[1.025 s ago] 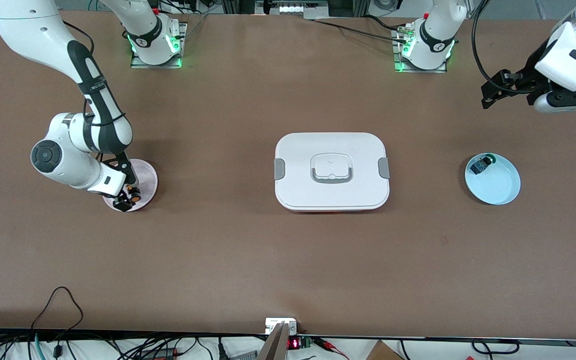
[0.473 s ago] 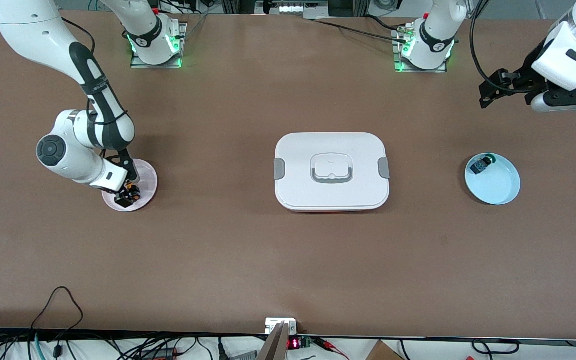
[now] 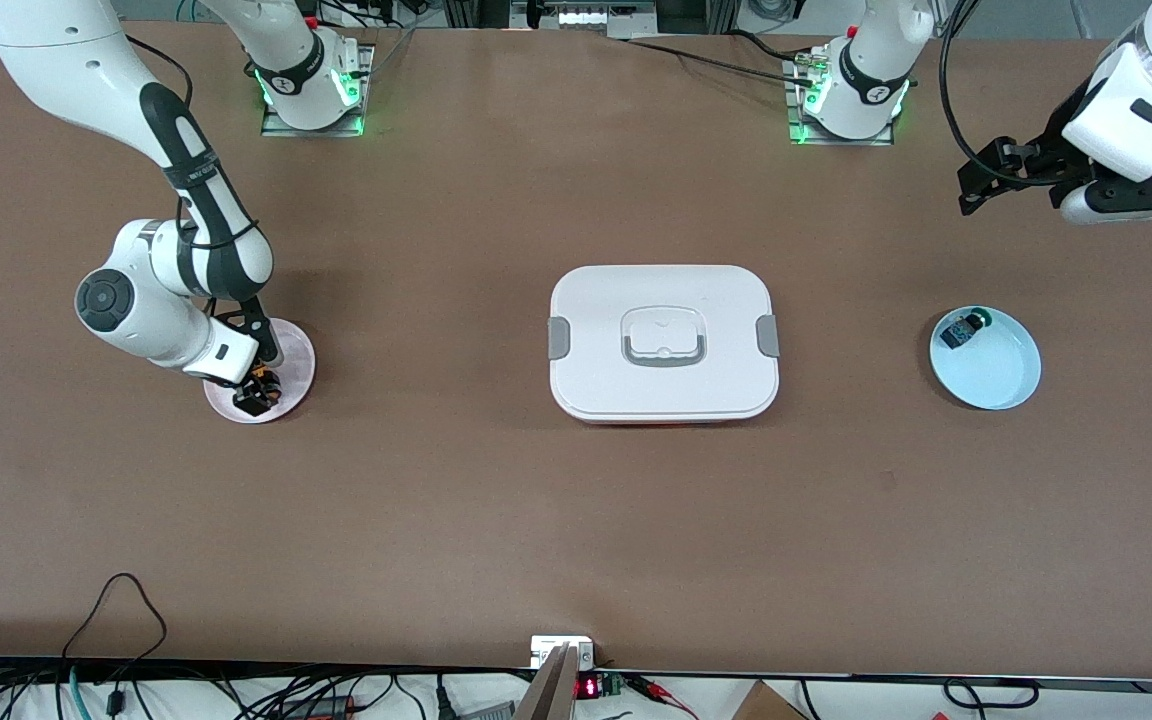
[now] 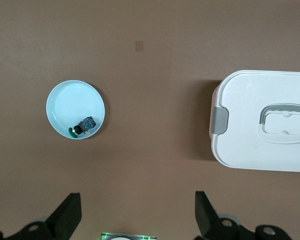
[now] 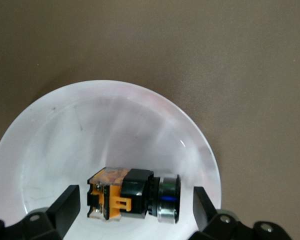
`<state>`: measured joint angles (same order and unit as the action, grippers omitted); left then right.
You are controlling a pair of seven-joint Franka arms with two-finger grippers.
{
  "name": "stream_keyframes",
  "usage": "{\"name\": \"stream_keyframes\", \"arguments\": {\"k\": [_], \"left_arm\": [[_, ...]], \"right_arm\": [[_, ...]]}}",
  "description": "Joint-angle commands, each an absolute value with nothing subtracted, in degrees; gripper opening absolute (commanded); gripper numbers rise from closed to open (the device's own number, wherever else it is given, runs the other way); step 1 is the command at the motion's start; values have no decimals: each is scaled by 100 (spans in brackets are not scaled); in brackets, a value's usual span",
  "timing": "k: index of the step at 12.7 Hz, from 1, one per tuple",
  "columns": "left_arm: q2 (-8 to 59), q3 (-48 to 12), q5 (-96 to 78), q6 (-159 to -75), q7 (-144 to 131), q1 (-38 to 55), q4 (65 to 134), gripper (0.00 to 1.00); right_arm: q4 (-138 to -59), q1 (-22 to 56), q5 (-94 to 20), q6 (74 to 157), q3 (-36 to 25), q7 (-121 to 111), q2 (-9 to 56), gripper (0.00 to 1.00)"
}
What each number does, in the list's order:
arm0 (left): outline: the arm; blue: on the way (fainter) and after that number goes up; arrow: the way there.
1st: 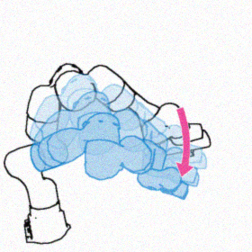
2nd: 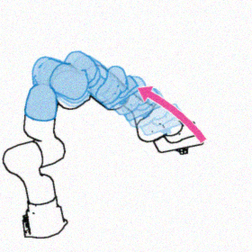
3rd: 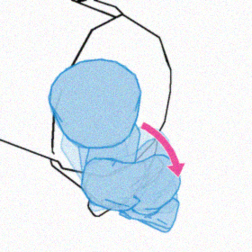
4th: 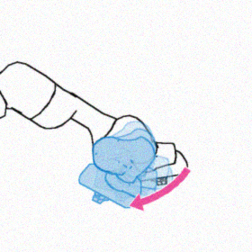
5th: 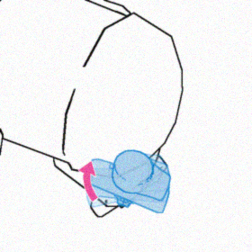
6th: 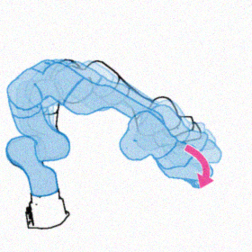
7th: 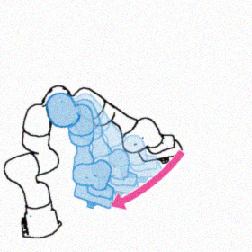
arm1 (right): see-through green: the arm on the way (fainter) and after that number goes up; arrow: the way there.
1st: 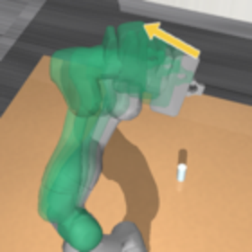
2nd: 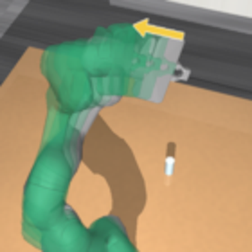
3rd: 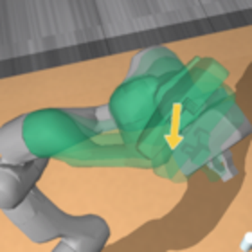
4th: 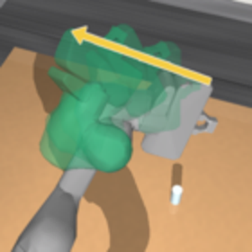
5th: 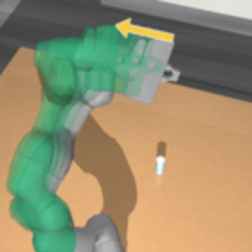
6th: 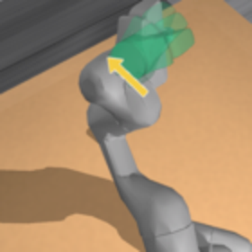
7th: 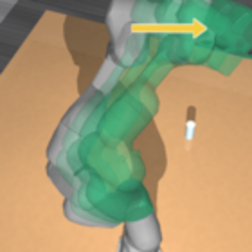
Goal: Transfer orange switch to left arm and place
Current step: 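Close the right gripper on the orange switch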
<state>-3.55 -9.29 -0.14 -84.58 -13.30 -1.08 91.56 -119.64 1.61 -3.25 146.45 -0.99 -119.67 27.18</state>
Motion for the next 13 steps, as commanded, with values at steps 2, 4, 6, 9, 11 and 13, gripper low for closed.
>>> {"name": "stream_keyframes", "arguments": {"k": [2,4,6,9,11,13], "left_arm": [[-404,-932,-70,-8341,-1274,-132,9097,100],[-422,-975,-62,-8184,-1292,-132,9097,100],[-422,-958,-62,-8112,-1292,-132,9088,100],[-413,-976,-44,-7885,-1397,-123,8755,100],[-413,-923,-26,-7840,-1380,-140,8692,100],[-378,-879,-70,-7866,-1327,-176,8675,100]], "right_arm": [[-12094,79,-457,14845,-18,-12146,2707,100],[-12094,79,-457,14906,-9,-12146,2725,100],[-12094,79,-457,14906,-9,-12146,2760,97],[-12085,79,-448,14906,-9,-12155,2751,72],[-12085,79,-457,14906,17,-12155,2751,39],[-12050,79,-457,14889,26,-12155,2734,20]]}}
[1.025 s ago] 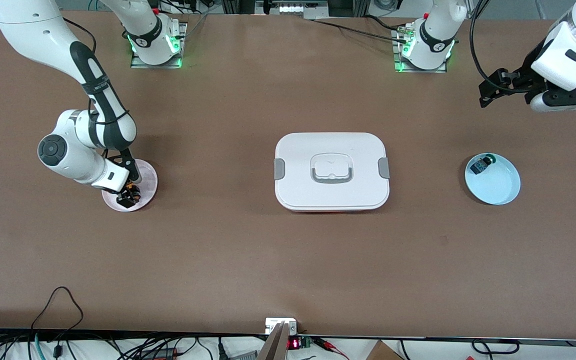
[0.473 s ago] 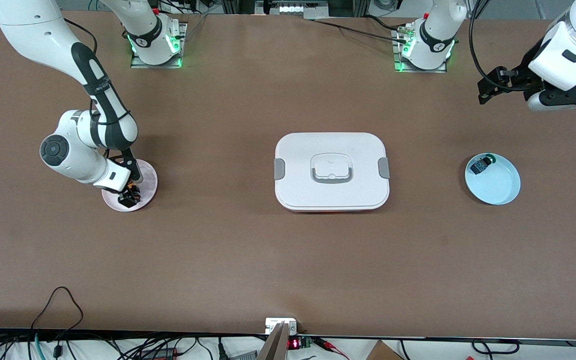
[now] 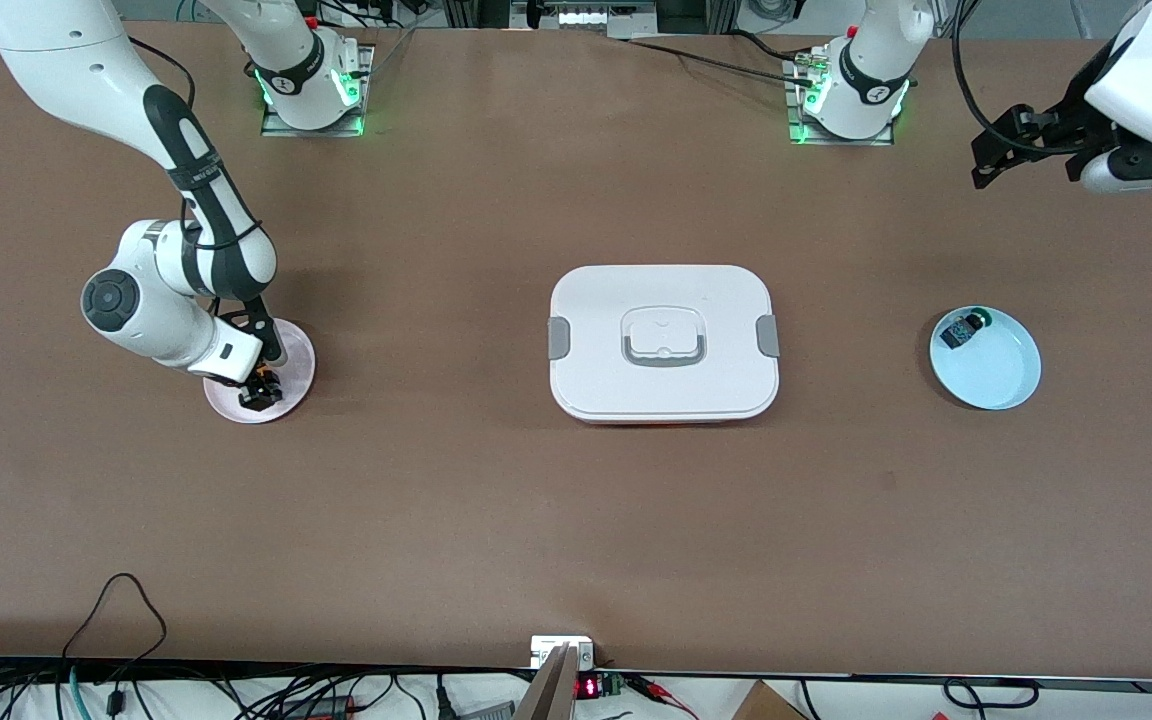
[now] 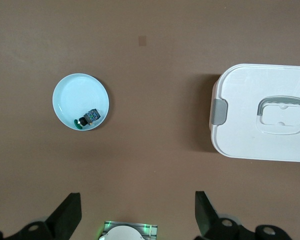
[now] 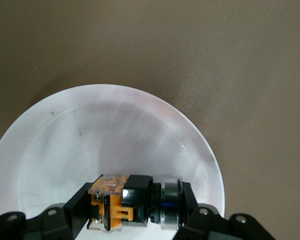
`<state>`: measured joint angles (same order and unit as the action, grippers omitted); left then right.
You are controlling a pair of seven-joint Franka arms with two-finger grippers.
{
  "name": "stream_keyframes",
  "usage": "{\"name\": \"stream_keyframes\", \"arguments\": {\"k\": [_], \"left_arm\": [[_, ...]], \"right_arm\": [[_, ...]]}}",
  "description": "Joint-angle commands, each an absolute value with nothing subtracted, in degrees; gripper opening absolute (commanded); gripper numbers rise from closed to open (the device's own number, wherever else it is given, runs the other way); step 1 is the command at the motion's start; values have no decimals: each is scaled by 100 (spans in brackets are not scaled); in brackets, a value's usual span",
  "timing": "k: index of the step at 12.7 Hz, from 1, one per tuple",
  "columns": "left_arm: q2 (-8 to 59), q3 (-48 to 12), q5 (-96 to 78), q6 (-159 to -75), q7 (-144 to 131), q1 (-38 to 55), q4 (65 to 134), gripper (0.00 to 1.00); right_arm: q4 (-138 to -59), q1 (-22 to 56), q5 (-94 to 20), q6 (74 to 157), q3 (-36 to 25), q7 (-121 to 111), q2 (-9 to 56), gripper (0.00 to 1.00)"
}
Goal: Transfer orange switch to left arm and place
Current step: 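Close the right gripper on the orange switch, then lift the switch over the box with the right gripper while the left gripper approaches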
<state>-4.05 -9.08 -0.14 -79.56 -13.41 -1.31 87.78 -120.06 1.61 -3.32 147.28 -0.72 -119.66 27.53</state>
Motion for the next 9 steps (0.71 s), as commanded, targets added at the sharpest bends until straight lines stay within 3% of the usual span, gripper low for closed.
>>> {"name": "stream_keyframes", "arguments": {"k": [1,3,9], "left_arm": [[-343,-879,-53,-7884,-1327,-167,8614,100],[-151,-888,-9,-7884,-1318,-167,8412,100],[44,-896,-17,-7884,-1318,-158,8288,100]], "right_arm": [[-12041,79,-457,14845,52,-12147,2690,13],[-11805,97,-840,14216,254,-12076,2532,6],[-10663,149,-2589,12008,912,-11200,2452,4]]}}
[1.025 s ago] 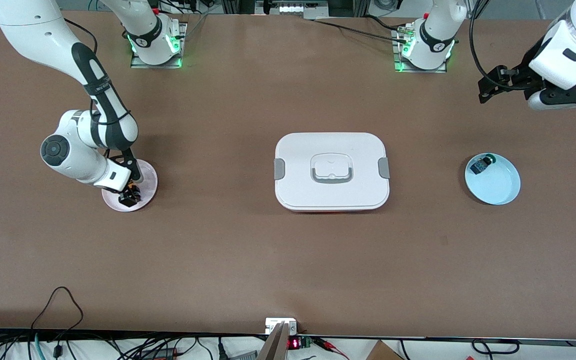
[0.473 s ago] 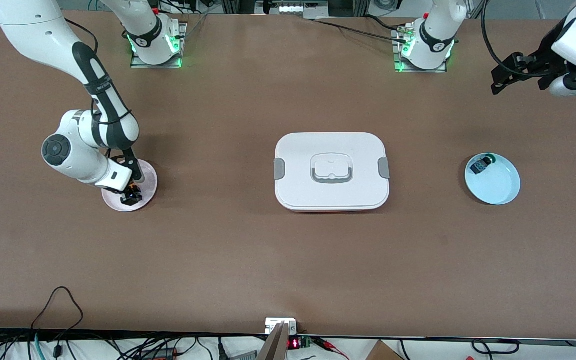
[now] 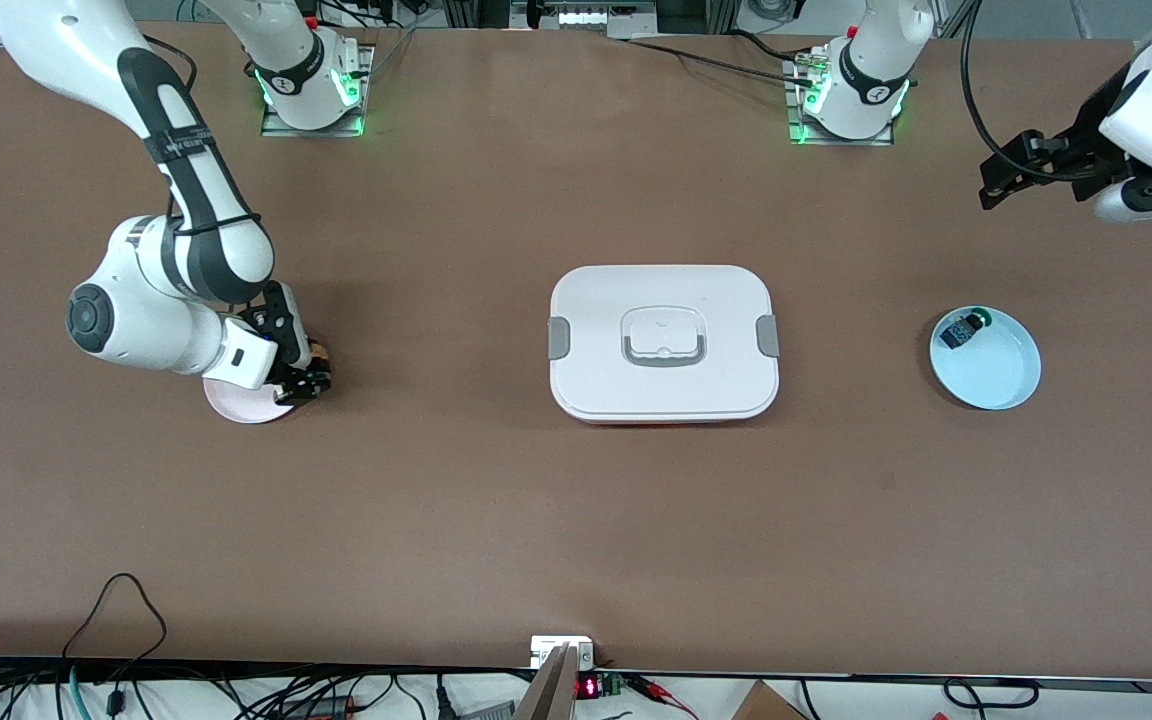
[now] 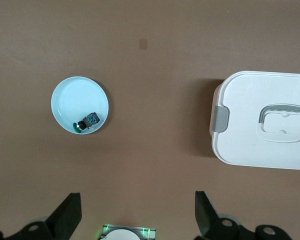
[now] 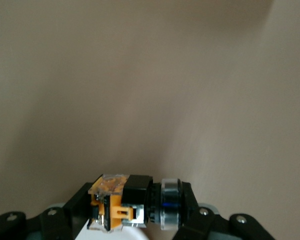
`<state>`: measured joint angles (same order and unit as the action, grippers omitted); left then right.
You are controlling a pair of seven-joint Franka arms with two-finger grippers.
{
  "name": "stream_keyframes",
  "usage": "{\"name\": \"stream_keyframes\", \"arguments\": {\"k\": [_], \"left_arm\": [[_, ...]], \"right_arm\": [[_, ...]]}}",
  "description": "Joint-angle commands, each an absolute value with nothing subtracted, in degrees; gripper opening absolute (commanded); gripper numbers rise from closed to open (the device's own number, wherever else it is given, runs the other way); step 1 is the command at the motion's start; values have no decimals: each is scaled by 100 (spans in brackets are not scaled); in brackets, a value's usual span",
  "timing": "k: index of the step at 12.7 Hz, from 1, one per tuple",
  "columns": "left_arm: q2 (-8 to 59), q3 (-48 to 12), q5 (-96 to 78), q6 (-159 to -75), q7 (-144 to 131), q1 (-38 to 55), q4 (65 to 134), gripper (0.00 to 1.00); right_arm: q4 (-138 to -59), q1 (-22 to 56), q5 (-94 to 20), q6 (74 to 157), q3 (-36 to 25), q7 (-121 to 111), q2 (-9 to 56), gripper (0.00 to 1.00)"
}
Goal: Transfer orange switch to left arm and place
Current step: 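Lift the switch over the box with the right gripper while the left gripper approaches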
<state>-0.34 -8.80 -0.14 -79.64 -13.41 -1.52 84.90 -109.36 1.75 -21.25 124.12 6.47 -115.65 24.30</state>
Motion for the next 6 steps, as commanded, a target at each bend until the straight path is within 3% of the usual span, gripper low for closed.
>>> {"name": "stream_keyframes", "arguments": {"k": [1,6], "left_arm": [[53,-879,-70,-7849,-1353,-176,8288,100],[202,-870,-1341,-7471,-1310,-535,8341,100]], "right_arm": [[-10487,149,-3002,11797,1105,-10849,2461,3],[-10046,141,-4917,11786,2099,-9704,2522,2]]}}
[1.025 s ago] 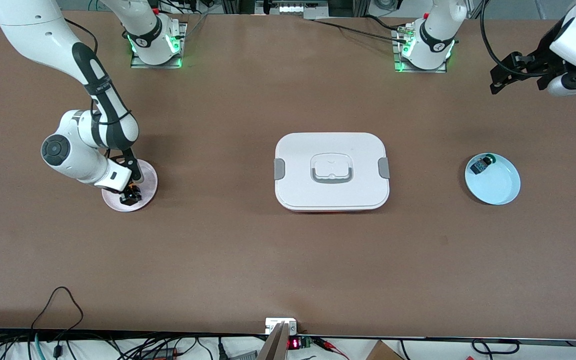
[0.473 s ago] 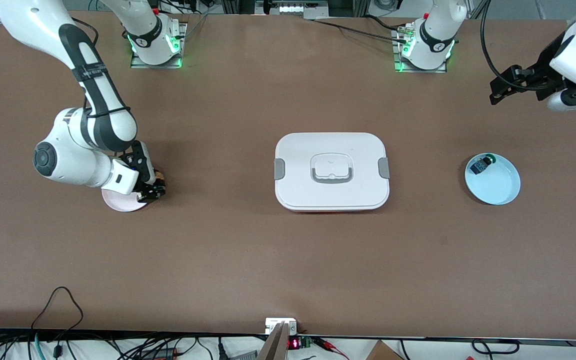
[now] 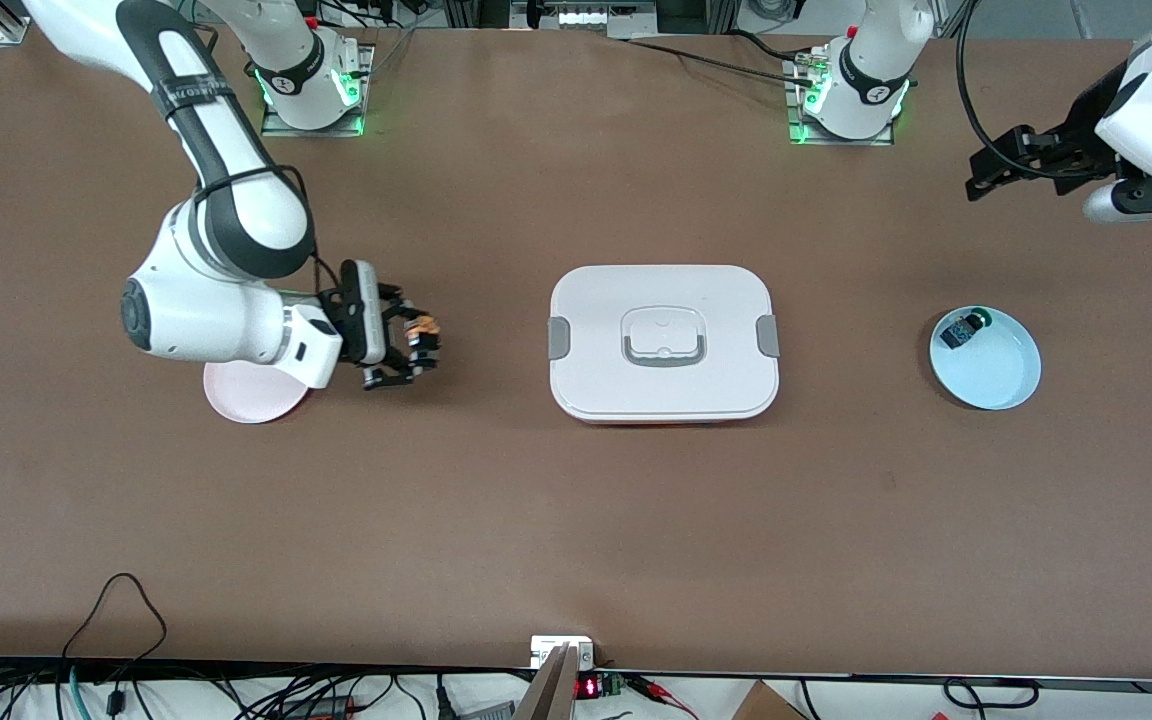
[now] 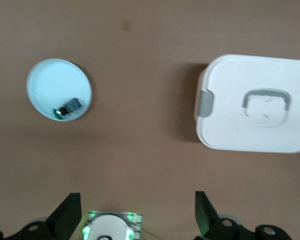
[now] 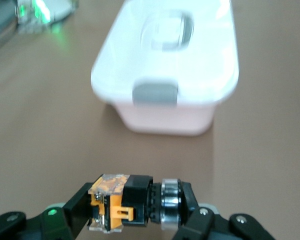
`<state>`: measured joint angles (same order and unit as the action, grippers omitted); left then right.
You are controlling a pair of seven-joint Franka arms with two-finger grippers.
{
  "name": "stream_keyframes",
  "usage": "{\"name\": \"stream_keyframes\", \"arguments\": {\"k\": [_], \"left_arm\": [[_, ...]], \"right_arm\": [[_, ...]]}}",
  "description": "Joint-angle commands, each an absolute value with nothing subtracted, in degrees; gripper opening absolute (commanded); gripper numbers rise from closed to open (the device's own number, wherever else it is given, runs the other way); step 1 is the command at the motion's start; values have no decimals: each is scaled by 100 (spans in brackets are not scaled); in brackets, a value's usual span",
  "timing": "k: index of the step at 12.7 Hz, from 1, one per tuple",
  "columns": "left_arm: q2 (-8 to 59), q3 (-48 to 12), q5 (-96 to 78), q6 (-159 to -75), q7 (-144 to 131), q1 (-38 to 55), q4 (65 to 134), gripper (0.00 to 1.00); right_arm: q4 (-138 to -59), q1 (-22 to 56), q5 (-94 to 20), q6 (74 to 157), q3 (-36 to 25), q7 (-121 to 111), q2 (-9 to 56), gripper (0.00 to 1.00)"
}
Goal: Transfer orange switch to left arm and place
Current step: 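Lift the switch over the box with the right gripper while the left gripper approaches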
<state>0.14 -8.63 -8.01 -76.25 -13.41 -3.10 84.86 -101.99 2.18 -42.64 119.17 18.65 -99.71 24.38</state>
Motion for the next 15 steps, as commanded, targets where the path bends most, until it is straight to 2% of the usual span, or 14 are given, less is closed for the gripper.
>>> {"name": "stream_keyframes", "arguments": {"k": [1,3,5,9,12,15], "left_arm": [[315,-870,-1815,-7471,-1310,-658,8341,100],[596,-870,-2747,-7488,-1301,-896,8454,100],[729,-870,-3757,-7715,-1266,-1054,8857,100],[659,-1150,-5329,-9119,-441,-1002,10279,100],[510,-1729,-6675,-9930,-317,-1002,11072,100],[431,-2206,-7468,-10511,-334,-1011,11416,100]], "right_arm": [[-10046,158,-5583,11812,2222,-9694,2531,2],[-9976,438,-6937,11900,2303,-9738,2558,2],[-9949,772,-8202,12197,2303,-9773,2558,2],[-9607,1553,-10244,12760,2303,-9852,2566,2],[-9238,1932,-10782,13278,2294,-9888,2715,2],[-8686,2144,-11030,13473,2285,-10123,3162,2]]}}
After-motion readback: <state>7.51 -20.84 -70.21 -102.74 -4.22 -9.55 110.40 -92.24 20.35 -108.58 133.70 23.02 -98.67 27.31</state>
